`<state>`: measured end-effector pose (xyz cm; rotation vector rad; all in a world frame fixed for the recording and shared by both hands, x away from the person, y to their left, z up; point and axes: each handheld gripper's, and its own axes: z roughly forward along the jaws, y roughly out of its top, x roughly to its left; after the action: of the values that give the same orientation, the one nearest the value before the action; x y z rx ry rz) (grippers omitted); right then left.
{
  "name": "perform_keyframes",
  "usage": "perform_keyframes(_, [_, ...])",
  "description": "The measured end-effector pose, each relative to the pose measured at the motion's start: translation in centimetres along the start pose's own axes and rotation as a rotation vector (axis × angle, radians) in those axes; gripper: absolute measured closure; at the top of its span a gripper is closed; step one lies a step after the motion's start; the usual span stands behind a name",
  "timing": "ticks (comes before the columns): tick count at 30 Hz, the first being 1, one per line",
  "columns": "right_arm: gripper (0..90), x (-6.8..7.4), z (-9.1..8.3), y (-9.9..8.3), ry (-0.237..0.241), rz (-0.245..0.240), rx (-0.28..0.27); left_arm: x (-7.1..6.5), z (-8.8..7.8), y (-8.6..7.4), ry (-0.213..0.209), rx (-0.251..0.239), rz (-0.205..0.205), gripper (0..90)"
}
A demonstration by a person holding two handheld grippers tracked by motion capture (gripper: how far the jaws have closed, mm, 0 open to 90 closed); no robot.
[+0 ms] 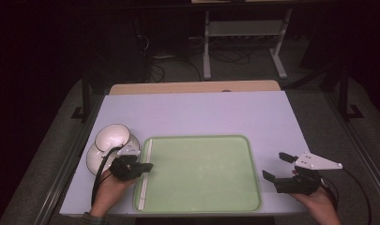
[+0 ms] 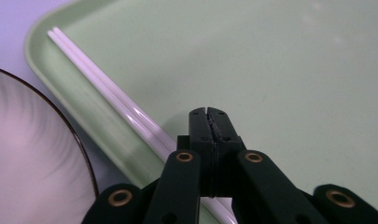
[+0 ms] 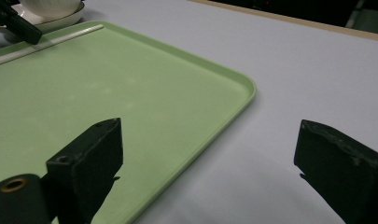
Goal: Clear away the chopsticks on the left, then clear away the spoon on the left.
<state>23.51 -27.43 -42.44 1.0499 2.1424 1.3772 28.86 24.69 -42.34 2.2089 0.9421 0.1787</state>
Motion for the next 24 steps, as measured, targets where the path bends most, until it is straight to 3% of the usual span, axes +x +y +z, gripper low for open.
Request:
perform_keyframes(10, [7.4, 0.0, 0.0, 0.0, -0.003, 0.005, -0.003, 0.0, -1.5, 0.6, -0.022, -0.052, -0.005, 84.7])
perform_keyframes(16, [7.4, -0.1, -0.1, 0.0, -0.005, 0.005, -0.004, 0.2, -2.1, 0.9, -0.032, -0.054, -0.029, 58.7])
perform_keyframes(24, [7.4, -0.1, -0.1, 0.0, -0.007, 0.003, -0.003, 0.3, -3.3, 1.0, -0.021, -0.082, -0.039, 41.0])
